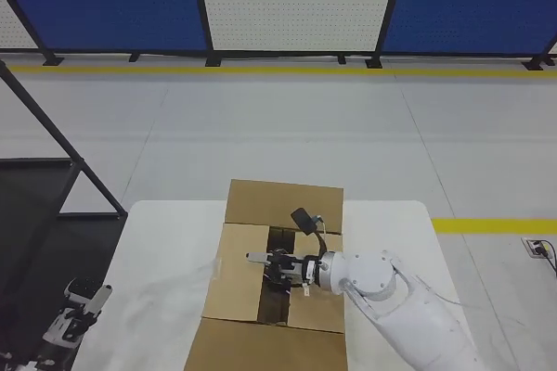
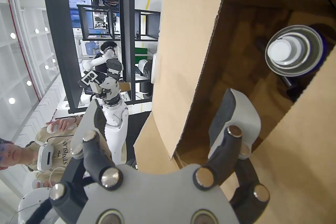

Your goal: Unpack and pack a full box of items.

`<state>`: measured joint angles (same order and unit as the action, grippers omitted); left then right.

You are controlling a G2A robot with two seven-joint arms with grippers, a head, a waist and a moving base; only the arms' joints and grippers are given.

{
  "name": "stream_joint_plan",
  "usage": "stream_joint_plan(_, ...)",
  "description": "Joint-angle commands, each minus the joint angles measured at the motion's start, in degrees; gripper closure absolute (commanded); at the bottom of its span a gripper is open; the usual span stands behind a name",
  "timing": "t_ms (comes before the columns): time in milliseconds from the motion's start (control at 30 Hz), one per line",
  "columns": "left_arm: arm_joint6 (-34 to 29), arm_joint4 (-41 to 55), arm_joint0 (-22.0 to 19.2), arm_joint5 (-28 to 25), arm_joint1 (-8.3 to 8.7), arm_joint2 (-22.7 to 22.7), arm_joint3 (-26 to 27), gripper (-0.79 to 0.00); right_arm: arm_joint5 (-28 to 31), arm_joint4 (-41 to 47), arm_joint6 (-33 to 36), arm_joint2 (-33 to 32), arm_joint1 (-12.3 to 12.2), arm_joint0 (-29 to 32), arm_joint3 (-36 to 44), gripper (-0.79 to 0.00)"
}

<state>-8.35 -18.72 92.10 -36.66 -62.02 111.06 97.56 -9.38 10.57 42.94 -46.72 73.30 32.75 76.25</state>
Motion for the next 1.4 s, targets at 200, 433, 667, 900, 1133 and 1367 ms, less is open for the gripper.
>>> stream_joint_plan(200,0.03,0.35,0.30,0.30,-0.10,0.05,-0.44,-0.785,2.49,3.74,0.36,2.23,1.97,-1.93,-1.76,-0.785)
stream_joint_plan(433,0.19,1.07,0.72,0.21,-0.17,0.59,-0.81,-0.785,5.26,7.67,-3.24,3.53,4.09,-3.56,-2.23,-0.785)
stream_joint_plan(667,0.38,1.52,0.96,0.11,-0.27,0.79,-1.21,-0.785,6.74,9.76,-6.67,4.82,6.10,-5.18,-2.41,-0.785)
stream_joint_plan(900,0.27,1.69,1.02,0.27,-0.35,0.78,-1.26,-0.785,8.93,10.98,-8.21,5.79,7.77,-5.94,-2.49,-0.785)
stream_joint_plan(1133,0.32,1.80,1.11,1.01,-0.46,0.78,-1.03,-0.785,9.25,12.13,-8.52,8.37,9.75,-7.35,-3.80,-0.785)
stream_joint_plan(1367,0.24,1.86,1.54,0.88,-0.47,1.21,-0.97,-0.785,9.25,12.13,-8.52,8.37,9.75,-7.35,-3.80,-0.785)
